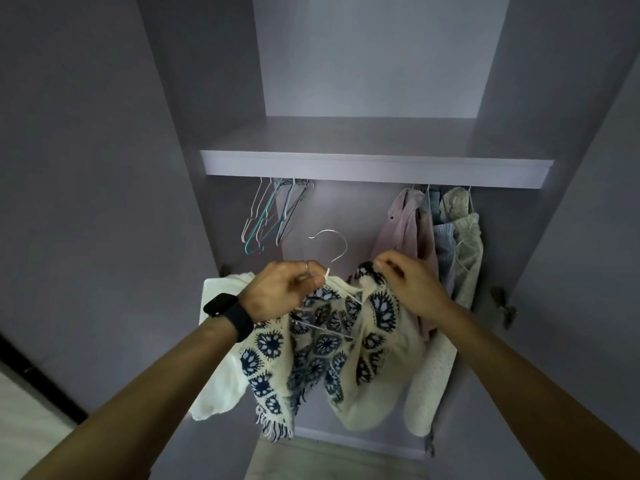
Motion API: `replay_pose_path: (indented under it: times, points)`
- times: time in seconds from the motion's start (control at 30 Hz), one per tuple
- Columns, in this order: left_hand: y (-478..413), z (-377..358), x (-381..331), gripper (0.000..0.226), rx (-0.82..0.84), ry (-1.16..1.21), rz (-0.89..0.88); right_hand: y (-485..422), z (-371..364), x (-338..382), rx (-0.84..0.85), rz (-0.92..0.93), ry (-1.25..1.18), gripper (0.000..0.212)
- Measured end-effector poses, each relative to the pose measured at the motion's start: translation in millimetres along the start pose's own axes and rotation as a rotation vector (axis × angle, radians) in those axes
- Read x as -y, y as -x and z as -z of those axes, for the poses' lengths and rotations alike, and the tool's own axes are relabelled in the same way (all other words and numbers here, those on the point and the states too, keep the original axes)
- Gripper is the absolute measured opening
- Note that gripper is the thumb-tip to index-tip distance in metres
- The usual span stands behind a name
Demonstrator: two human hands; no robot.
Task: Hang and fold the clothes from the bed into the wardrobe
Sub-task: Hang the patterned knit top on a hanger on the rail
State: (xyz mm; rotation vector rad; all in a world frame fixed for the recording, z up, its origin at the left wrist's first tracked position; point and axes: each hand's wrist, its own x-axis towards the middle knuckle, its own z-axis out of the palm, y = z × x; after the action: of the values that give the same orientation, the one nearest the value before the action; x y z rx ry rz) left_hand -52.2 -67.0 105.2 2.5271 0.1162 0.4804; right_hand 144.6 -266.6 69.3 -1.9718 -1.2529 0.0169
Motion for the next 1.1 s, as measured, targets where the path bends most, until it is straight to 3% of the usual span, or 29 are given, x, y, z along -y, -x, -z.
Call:
replay_pose_path:
  times: [0.1, 0.17, 0.23, 0.33, 0.43, 0.5, 0.63, 0.7, 0.83, 1.0, 1.1]
  points:
    - [-2, 0, -1, 0.009, -0.072, 0.061, 0.023, -8, -2, 2, 0.196, -0.107, 0.058, 0.031]
    - [-4, 2, 3, 0.009, -0.134, 0.058, 0.078, 2, -6, 8, 0.19, -0.21, -0.183, 0.049]
    - [-3, 4, 5, 0.012, -0.164, 0.038, 0.133, 12, -11, 13, 0.161, -0.139, -0.287, 0.037]
    - [-3, 2, 6, 0.015, -0.121, 0.037, 0.164, 16, -16, 15, 0.054, -0.037, -0.135, 0.02]
    - [-7, -4, 0, 0.015, -0.05, 0.064, 0.142, 7, -20, 28, -0.043, -0.051, -0.203, 0.02]
    - [-12, -10, -5, 0.014, -0.086, 0.032, 0.127, -5, -16, 39, -0.046, -0.061, -0.241, 0.016]
    - [-18, -8, -6, 0.015, -0.21, 0.064, 0.125, -11, -14, 40, 0.18, -0.161, -0.211, 0.028]
    - [-15, -2, 4, 0.016, -0.208, 0.039, 0.096, -6, -19, 33, 0.22, -0.115, -0.14, 0.018]
    - [6, 8, 28, 0.013, -0.172, 0.021, 0.201, -1, -22, 21, -0.018, -0.074, -0.09, 0.021]
    - [0, -3, 12, 0.038, -0.117, 0.053, 0.172, 2, -40, 28, 0.02, -0.025, -0.109, 0.016]
    - [-18, -14, -3, 0.023, -0.204, -0.009, 0.111, 1, -47, 30, -0.024, 0.0, -0.122, 0.014]
